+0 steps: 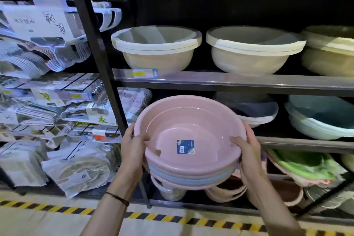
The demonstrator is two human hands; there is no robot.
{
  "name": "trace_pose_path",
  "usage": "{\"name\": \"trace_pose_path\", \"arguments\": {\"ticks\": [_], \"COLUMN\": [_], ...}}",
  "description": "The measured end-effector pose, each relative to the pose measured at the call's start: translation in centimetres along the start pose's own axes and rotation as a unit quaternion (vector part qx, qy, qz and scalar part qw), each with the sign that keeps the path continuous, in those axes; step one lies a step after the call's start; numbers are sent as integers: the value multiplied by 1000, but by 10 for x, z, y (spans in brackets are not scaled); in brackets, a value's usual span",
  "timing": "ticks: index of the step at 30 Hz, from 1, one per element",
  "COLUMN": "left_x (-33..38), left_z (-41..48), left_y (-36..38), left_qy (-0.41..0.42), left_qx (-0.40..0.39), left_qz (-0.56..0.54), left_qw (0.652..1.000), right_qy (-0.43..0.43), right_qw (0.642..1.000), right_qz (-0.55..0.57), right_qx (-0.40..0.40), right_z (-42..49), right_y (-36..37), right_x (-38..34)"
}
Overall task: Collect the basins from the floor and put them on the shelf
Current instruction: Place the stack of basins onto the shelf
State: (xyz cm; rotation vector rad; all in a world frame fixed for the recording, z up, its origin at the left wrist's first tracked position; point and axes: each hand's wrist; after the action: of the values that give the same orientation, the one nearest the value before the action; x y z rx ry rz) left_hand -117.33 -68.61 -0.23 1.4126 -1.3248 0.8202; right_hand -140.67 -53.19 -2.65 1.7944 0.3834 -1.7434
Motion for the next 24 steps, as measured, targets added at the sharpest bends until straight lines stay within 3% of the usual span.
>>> {"name": "trace_pose_path", "arguments": {"ticks": [15, 24], "left_x": [-40, -31], "left_z": [157, 232], "left_y": [34, 57], "left_qy": [68, 116], "left_qx": [19, -7], "left_qz": [12, 29], "left_qw": [997, 993], "right_qy": [-40, -68], "right_qw": [998, 997], "right_qz": [-22, -39], "right_qx": [45, 28], "right_z": [107, 169], "right_y": [62, 96], "right_x": [67, 90]}}
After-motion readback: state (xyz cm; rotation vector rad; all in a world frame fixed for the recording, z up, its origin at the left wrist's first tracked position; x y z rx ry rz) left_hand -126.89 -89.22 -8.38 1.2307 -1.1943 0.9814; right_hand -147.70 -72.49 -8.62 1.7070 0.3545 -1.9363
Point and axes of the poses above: each hand's wrist, its own z-axis towards the middle knuckle, its own y-axis out of the palm, x = y × z, and after that the axes turned 4 degrees about -y, right-handed
